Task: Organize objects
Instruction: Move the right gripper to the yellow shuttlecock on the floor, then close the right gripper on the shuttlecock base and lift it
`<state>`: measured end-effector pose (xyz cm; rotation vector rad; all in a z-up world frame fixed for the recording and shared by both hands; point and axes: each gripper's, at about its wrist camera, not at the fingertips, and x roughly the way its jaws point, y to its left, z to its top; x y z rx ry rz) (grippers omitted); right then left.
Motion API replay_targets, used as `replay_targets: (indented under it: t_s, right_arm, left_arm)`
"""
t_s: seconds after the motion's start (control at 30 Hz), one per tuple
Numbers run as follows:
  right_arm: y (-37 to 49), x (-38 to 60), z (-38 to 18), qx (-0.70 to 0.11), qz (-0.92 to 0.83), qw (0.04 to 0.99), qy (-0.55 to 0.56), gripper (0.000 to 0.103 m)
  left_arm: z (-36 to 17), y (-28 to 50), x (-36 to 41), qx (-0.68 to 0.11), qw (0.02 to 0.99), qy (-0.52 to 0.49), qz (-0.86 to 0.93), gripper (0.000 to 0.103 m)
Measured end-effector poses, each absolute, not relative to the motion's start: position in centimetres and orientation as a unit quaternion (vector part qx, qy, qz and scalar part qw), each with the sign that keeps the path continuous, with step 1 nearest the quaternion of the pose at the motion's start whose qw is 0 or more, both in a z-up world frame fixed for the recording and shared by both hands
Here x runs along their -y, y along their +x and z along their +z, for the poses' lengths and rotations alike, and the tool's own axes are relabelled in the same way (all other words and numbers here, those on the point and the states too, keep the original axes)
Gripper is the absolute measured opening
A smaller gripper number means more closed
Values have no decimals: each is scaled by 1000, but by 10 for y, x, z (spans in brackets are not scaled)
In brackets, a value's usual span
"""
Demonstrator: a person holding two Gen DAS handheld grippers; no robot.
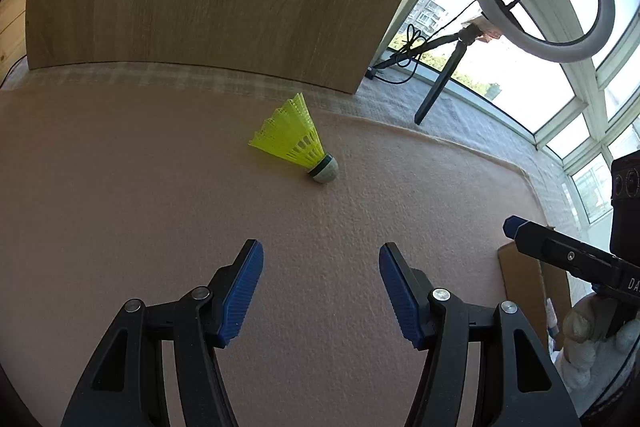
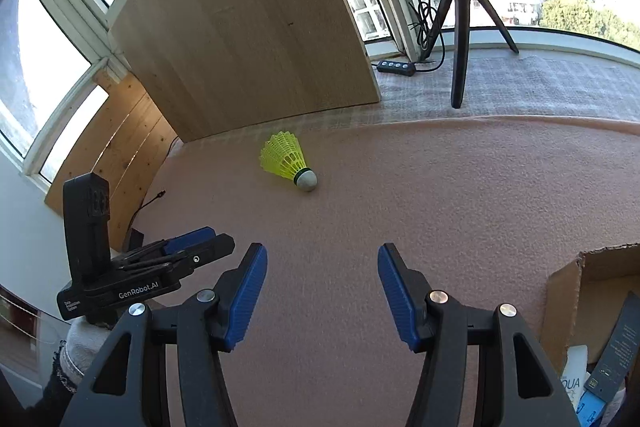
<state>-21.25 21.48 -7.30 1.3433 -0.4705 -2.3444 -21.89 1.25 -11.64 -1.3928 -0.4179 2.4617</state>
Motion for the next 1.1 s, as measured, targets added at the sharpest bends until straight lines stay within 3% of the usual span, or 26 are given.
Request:
replay_targets:
  t_s: [0.37,0.7,0.77,0.9,1.1]
  right_arm:
    - [-325,-159,-124,185,-796,235,526,54]
    - [-357,-134,-157,187,-774,251,550,54]
    - [-359,-132,-158,192,-767,258,555,51]
    - [-354,-127,-153,186,-761,268,561,33]
    - [-340,-136,-148,190,-767,259,556,31]
  left_arm:
    - [-167,-289,4,233,154,-482,830,63]
    - [-182,-320,-7,214,172,-479,834,62]
    - [-183,-322,-10,210,177,-480,833,53]
    - [-182,-320,-21,197,192,-482,832,40]
    - [-171,-304,-37,174,208,-479,835,37]
